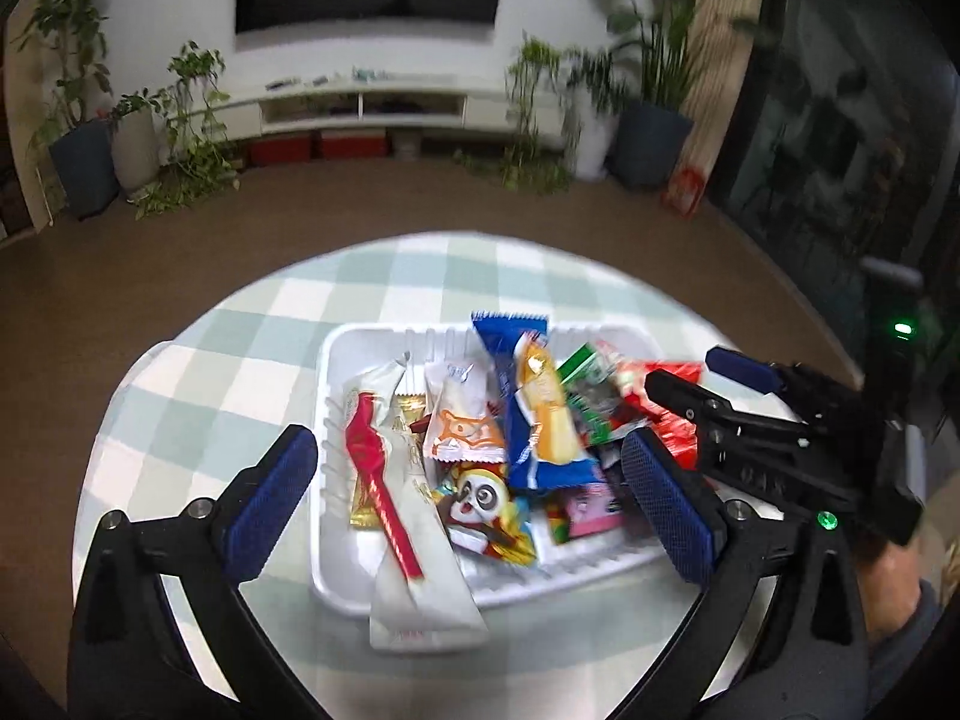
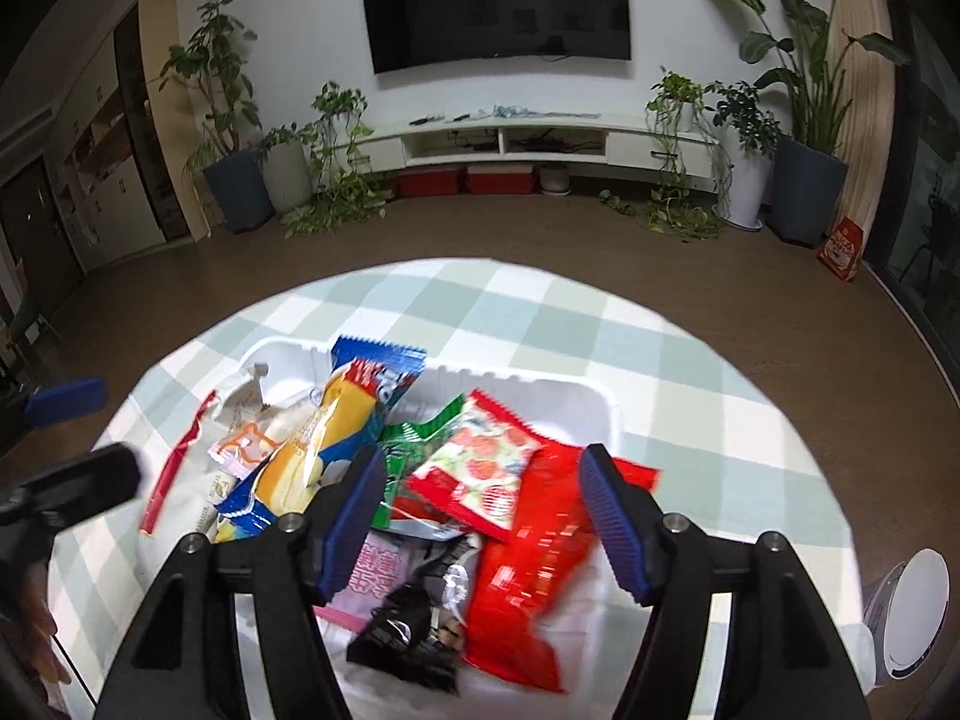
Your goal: Organize snacks
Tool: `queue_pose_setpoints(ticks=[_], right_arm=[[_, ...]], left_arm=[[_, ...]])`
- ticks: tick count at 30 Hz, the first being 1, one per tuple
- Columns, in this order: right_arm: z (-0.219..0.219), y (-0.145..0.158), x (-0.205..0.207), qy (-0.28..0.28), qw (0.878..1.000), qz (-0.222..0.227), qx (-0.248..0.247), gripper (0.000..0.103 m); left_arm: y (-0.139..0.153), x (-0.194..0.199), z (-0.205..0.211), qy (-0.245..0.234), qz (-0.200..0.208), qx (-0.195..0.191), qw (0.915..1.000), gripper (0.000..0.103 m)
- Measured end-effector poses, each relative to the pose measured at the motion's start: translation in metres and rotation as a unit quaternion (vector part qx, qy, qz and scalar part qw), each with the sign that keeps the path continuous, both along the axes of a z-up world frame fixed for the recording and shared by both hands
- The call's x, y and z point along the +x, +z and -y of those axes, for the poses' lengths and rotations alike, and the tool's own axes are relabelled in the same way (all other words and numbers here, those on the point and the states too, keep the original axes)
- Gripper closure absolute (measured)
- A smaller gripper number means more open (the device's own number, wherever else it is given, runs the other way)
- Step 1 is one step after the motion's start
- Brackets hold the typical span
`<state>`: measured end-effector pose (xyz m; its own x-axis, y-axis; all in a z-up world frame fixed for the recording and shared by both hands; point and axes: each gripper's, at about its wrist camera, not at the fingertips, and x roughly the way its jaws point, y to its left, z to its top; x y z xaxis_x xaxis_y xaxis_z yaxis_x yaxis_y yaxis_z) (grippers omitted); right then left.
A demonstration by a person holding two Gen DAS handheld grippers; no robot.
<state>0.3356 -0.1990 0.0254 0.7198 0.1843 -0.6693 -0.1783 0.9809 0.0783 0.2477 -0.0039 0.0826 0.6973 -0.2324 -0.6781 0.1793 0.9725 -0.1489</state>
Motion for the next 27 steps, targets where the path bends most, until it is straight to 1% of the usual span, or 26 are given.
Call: queue_pose_setpoints(ticks=[3,6,8,10,12,14,15,17,19,20,23,24,27], right_arm=[[0.017,0.013,-0.01,-0.025,1.0,0.011,0.013,0.026],[0.036,0.028,-0.026,-0.047,0.997,0.023,0.048,0.02],[0.042,0.035,-0.04,-0.053,0.996,0.028,0.067,0.017],[0.04,0.042,-0.059,-0.053,0.996,0.041,0.063,0.016],[0.034,0.048,-0.078,-0.05,0.996,0.055,0.046,0.015],[0.026,0.052,-0.096,-0.045,0.996,0.07,0.033,0.009],[0.02,0.054,-0.11,-0.043,0.995,0.083,0.026,0.008],[0.013,0.056,-0.128,-0.04,0.994,0.095,0.021,0.006],[0.004,0.054,-0.152,-0.034,0.994,0.101,0.019,0.006],[0.001,0.053,-0.162,-0.033,0.994,0.104,0.018,0.006],[-0.007,0.044,-0.196,-0.04,0.993,0.113,0.001,0.005],[-0.009,0.04,-0.21,-0.043,0.992,0.116,-0.003,0.004],[-0.008,0.027,-0.243,-0.058,0.99,0.132,-0.001,0.003]], left_arm=[[0.014,-0.043,-0.006,0.006,0.037,-0.017,0.9991,0.0],[0.02,-0.087,-0.003,0.015,0.063,-0.016,0.9978,0.0],[0.025,-0.121,-0.002,0.017,0.094,-0.023,0.9952,0.0],[0.026,-0.15,-0.002,0.032,0.115,-0.018,0.9927,0.0],[0.025,-0.179,-0.002,0.047,0.124,-0.009,0.9912,0.0],[0.023,-0.197,-0.005,0.05,0.116,-0.017,0.9918,0.0],[0.02,-0.209,-0.01,0.057,0.109,-0.026,0.9921,0.0],[0.017,-0.224,-0.017,0.085,0.104,-0.029,0.9906,0.0],[0.009,-0.239,-0.023,0.11,0.079,-0.035,0.9901,0.0],[0.006,-0.243,-0.024,0.11,0.072,-0.036,0.9907,0.0],[-0.001,-0.255,-0.017,0.105,0.046,-0.011,0.9934,0.0],[-0.004,-0.26,-0.011,0.095,0.042,-0.003,0.9945,0.0],[-0.009,-0.278,0.003,0.088,0.061,0.008,0.9942,0.0]])
